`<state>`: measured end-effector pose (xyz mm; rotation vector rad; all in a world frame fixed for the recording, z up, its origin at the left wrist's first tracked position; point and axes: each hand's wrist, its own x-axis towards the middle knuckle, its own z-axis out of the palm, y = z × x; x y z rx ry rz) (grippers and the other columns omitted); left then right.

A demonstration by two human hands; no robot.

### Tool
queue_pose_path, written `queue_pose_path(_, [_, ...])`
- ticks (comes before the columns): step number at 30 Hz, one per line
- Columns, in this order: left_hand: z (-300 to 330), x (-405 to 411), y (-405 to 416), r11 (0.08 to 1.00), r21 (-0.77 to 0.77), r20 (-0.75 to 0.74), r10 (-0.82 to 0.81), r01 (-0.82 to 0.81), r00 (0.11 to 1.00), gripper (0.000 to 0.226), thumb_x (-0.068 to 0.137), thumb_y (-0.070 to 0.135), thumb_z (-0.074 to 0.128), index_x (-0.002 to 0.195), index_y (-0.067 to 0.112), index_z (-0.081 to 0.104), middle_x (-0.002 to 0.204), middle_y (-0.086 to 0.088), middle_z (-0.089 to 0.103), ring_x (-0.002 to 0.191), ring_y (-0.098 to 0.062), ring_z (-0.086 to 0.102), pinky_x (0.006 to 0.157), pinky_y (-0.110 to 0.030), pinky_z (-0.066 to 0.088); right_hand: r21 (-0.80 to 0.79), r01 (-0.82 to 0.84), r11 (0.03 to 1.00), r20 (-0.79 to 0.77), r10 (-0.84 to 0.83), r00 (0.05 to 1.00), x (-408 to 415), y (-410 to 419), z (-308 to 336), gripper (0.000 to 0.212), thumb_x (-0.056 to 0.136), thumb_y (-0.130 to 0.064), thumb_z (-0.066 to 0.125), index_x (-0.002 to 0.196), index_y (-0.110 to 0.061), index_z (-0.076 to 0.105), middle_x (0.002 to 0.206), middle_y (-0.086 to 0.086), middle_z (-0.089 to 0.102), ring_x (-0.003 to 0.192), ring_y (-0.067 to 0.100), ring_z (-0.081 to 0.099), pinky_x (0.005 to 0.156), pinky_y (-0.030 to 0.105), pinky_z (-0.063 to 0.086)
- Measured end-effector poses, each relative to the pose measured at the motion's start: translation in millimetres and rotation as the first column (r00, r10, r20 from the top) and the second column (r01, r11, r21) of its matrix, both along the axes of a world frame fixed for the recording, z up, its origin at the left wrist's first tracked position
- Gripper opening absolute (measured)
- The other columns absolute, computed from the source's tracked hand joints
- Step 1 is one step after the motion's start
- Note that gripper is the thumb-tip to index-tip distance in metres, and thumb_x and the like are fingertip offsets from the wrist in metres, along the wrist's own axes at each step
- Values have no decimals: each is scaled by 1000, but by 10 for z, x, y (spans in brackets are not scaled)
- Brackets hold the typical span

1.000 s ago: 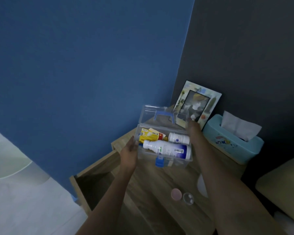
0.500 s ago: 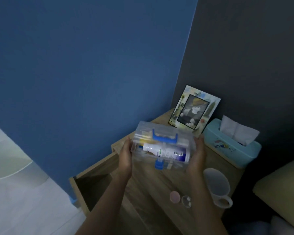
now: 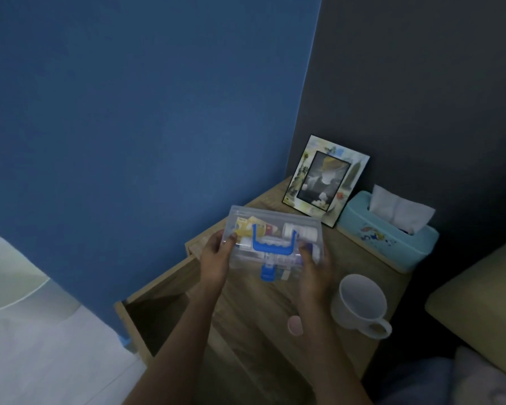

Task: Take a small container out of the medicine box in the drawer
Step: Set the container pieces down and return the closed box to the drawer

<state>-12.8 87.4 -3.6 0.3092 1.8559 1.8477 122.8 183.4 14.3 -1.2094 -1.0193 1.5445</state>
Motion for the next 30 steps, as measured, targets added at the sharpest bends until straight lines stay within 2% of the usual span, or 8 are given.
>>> queue_pose_path(2, [29,0,-1,1000,-16,27,-5,5,1000,39,93,30,59,125,9,61,116,-14,70,99,-26,70,83,-37,58,-9,-2,1000,-15,2,1000,1,-6,-4,42,86,-16,69,126,-12,60,115,10,70,98,24,71,64,22,59])
queue_pose_path(5, [58,106,-2,994,-74,63,87,-82,994,59,87,40,64,137,12,50,136,-10,57,115,-25,61,94,-39,53,-32,-14,999,13,14,1000,10,2,27,42,86,-14,69,127,-9,60,117,15,69,103,31,69,83,43,59])
queue_pose_path(8, [1,497,-104,928,-131,-21,350,-350,937,63,74,55,71,125,23,52,121,7,58,104,-11,61,73,-18,51,-50,-16,999,15,16,1000,16,3,30,43,86,-15,69,128,-8,59,117,15,69,102,30,70,77,37,59])
queue_pose_path(11, [-140,840,-105,996,-58,93,78,-72,993,37,74,59,67,97,30,62,87,14,73,81,0,70,52,-7,48,-53,3,999,5,-3,1000,14,-14,22,43,86,-18,70,126,-7,59,116,15,70,101,29,70,73,30,58])
queue_pose_path(14, [-150,908,-2,950,-144,113,-262,276,959,35,86,49,61,102,19,68,89,6,72,89,-9,69,66,-18,49,-38,-5,999,40,6,999,14,-17,35,43,86,-20,70,126,-7,60,117,15,69,102,28,70,77,34,58])
queue_pose_path(19, [-181,838,41,942,-257,-34,-230,214,972,29,93,38,57,71,20,63,69,0,66,65,-13,62,65,-25,49,-18,-18,1000,60,19,998,22,6,29,42,87,-18,68,126,-6,60,117,15,70,101,28,70,66,22,56])
queue_pose_path(27, [-129,711,138,870,-480,-284,-273,110,919,48,89,59,47,77,17,68,74,-2,71,71,-17,67,70,-32,52,-23,-48,999,69,50,996,42,33,-10,40,88,-23,67,126,-10,60,114,11,71,97,23,71,56,15,53])
queue_pose_path(30, [-107,638,215,881,-446,-202,-274,161,940,42,89,56,51,72,20,64,69,3,66,65,-11,62,66,-27,49,-22,-56,998,101,58,993,43,54,-43,41,87,-26,68,125,-12,61,113,10,71,96,22,71,60,18,52])
